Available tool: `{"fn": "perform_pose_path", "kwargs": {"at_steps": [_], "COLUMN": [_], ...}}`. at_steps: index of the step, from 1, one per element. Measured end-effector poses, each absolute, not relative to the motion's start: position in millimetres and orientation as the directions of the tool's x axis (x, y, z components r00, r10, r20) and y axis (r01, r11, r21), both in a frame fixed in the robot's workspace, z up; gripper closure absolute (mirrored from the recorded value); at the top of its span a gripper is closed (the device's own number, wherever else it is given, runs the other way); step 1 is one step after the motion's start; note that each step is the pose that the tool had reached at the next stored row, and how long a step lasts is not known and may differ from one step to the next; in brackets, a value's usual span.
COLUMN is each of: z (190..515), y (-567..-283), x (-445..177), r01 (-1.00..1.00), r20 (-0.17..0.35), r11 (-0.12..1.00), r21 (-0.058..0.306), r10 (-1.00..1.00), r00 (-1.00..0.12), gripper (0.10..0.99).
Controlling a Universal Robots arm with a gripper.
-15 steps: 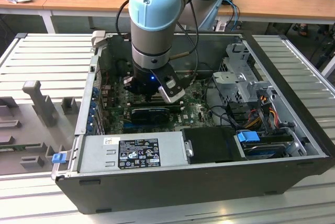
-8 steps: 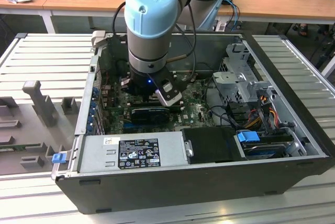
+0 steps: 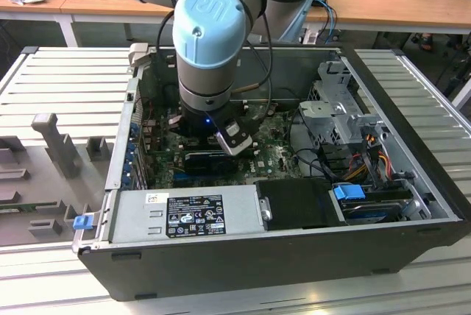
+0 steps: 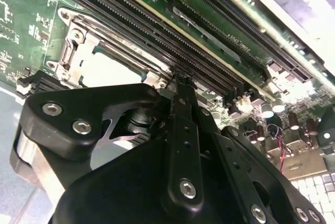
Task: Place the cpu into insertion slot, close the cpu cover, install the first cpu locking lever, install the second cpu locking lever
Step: 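Install the second cpu locking lever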
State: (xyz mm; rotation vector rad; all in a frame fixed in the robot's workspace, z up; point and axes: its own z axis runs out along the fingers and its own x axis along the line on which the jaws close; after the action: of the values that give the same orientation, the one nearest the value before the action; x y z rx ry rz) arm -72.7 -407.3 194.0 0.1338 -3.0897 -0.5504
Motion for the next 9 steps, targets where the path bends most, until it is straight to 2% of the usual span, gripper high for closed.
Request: {"fn": "perform_pose_path", "kwargs": {"at_steps": [9], "z": [205.6], "y": [-407.2], "x": [-73.4], "r01": [-0.084], "r20": [-0.015], "r11": [0.932], "r21": [0.354], "r10": [-0.084], "r00": [-0.996], "gripper": [0.980]}}
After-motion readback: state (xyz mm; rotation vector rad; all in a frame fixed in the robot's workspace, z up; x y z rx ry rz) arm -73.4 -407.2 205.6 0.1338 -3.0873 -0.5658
